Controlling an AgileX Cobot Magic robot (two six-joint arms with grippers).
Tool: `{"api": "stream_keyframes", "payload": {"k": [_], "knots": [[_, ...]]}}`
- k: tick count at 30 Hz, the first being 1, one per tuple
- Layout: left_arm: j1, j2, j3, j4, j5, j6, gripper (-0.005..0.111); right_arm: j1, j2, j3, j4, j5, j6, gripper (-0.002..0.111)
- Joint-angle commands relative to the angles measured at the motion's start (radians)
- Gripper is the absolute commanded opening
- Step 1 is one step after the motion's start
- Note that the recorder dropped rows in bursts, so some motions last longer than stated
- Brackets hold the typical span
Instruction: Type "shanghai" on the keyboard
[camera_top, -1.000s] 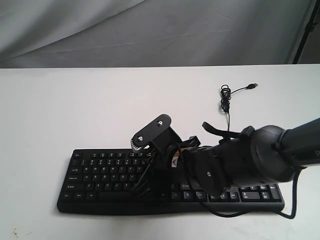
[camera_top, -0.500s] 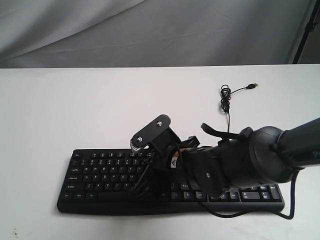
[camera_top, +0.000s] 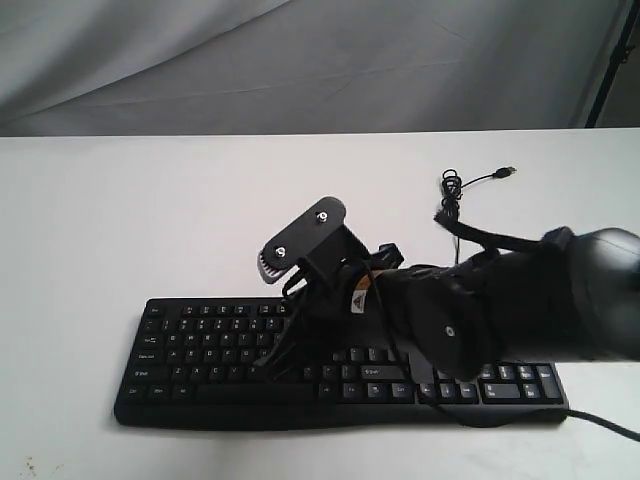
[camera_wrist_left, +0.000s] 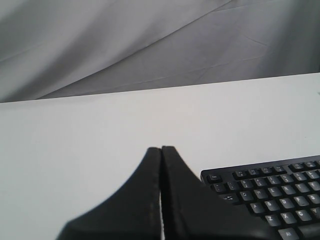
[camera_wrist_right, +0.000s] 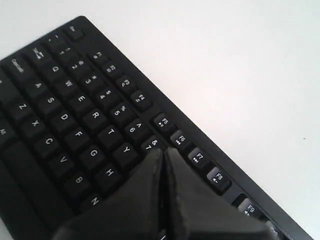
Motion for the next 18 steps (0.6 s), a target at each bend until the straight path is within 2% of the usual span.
{"api": "stream_keyframes", "payload": {"k": [1,6,10,18], "knots": [[-0.004,-0.003,0.004,0.001,-0.003,-0.003,0.000,0.023,-0.104,0.110,-0.017,-0.087,-0.004,0.000],[-0.004,-0.003,0.004,0.001,-0.003,-0.003,0.000,0.067,-0.237,0.281,-0.005,-0.214,0.008,0.000],[-0.004,-0.003,0.004,0.001,-0.003,-0.003,0.000,0.090,-0.339,0.392,0.028,-0.228,0.027,0.000],[-0.004,-0.003,0.004,0.001,-0.003,-0.003,0.000,0.090,-0.474,0.473,0.028,-0.227,0.027,0.000]]}}
